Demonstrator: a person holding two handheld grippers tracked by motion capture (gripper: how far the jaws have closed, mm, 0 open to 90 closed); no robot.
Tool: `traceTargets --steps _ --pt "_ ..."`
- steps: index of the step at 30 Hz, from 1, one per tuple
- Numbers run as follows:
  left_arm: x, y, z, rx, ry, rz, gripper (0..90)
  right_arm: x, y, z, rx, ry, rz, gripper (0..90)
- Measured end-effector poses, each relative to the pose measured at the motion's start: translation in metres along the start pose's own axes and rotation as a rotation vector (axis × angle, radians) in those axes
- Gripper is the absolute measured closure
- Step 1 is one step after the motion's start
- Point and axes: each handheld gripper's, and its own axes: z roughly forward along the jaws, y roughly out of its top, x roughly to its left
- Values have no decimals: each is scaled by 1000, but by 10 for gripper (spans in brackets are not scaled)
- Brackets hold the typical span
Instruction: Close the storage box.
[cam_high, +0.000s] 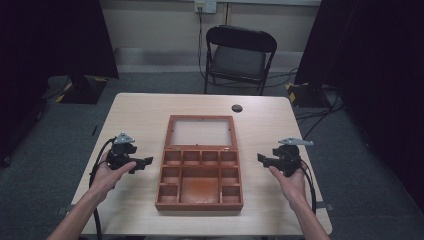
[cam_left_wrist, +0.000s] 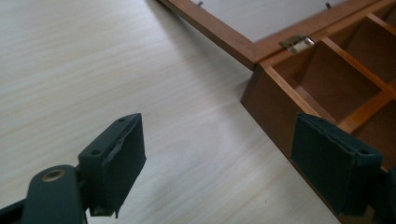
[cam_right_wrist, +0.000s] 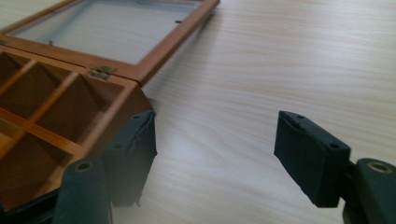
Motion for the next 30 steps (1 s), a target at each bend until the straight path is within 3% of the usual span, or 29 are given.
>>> traceTargets --steps 2,4,6,9,17,25,28,30 --pt "2 4 -1 -24 8 -23 192 1 7 2 2 35 5 295" --pt "4 9 0 5 2 -9 193 4 13 4 9 40 -16 295" --pt "4 14 -1 -13 8 -12 193 6 23 5 7 55 -18 290" --pt "6 24 0 -25 7 20 193 8 29 8 12 60 -26 287" --pt "13 42 8 -28 6 1 204 17 48 28 28 80 -58 257" --pt "10 62 25 -31 -20 -5 224 25 64 55 64 133 -71 248" --pt "9 65 36 -27 -25 -13 227 26 70 63 52 139 -85 248" --pt "9 65 45 -11 -37 -24 228 25 72 74 28 154 -58 248"
